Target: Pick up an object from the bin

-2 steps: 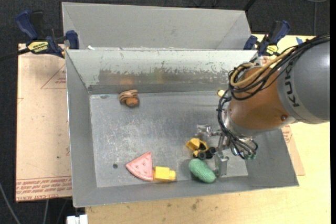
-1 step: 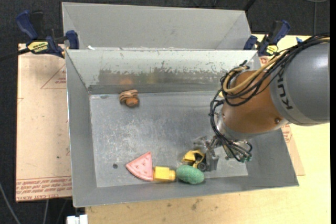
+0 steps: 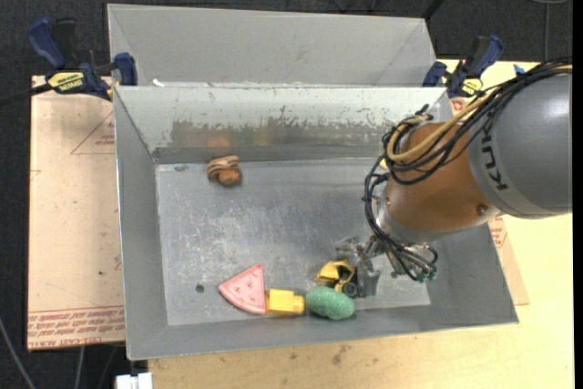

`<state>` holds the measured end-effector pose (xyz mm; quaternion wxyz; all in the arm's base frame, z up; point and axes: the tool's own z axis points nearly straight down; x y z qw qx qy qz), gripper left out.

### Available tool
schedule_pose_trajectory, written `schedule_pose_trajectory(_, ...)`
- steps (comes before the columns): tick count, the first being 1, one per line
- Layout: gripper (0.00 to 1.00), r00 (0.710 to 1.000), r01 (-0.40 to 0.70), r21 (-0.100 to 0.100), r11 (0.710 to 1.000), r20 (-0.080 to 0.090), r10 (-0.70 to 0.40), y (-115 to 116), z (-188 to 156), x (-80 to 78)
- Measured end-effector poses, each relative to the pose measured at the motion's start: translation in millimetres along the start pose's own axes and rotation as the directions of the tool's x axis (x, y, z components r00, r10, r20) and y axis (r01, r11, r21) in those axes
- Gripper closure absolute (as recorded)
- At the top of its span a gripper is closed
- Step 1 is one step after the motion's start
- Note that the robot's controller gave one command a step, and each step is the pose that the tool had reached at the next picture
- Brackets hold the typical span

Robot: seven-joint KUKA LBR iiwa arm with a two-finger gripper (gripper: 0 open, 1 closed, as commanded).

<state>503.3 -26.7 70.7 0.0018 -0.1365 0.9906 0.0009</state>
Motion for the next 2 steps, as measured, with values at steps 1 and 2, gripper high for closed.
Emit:
schedule_pose_trajectory(1,1.00,0.999,0.041,0.003,0.999,0.002,-0.041,-21.1,-160.7,-1.1)
schedule_pose_trajectory(2,1.00,0.999,0.041,0.001,0.999,0.000,-0.041,-20.7,-159.6,-0.6)
